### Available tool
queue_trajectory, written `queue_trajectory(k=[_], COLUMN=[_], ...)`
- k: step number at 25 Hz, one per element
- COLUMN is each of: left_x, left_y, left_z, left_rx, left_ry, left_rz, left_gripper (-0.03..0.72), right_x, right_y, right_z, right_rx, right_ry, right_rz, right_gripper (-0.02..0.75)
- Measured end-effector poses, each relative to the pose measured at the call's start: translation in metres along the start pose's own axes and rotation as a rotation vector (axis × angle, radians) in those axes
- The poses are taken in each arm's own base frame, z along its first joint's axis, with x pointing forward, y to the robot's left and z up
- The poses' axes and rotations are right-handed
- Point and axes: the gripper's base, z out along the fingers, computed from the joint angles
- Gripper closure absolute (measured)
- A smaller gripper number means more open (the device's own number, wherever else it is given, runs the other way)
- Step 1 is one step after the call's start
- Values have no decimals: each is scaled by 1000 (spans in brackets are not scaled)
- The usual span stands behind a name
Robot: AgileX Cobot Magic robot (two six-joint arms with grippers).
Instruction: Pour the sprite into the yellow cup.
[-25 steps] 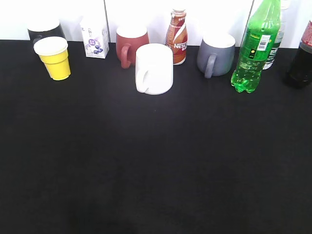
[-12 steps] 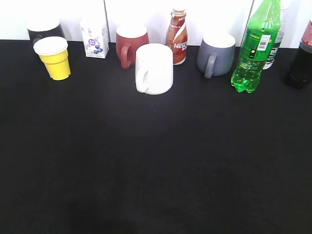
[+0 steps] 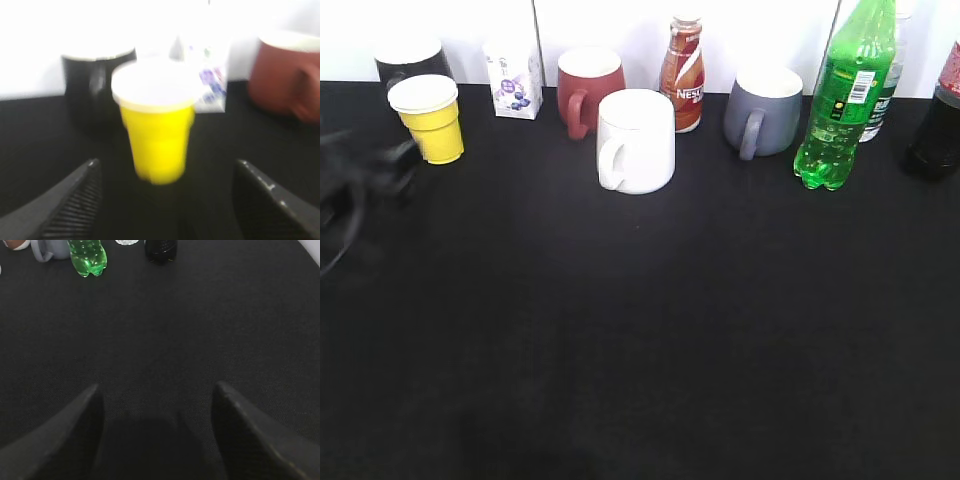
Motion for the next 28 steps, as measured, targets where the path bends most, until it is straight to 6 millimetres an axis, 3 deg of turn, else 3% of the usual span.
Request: queue_trajectory(k=[2, 4, 15, 20, 24, 28], left_x=[5, 9, 27, 27, 34, 27], left_y=[1, 3, 15, 15, 13, 11], left_z=[29, 49, 120, 130, 131, 130], left_rx=[36, 37, 17, 28, 45, 68], left_ry=[54, 94, 74, 20, -33, -130], left_rz=[18, 19, -22, -19, -22, -18], left_gripper=[67, 8, 1, 39, 226, 239], right_x=[0, 0, 0, 0, 0, 0], right_y=[0, 1, 0, 1, 0, 0], right_z=[0, 0, 0, 0, 0, 0], right_rx=[0, -9, 0, -9, 0, 0], right_ry=[0, 1, -2, -2, -3, -3], right_rz=[0, 5, 0, 5, 0, 0], right_gripper=[225, 225, 225, 225, 225, 225])
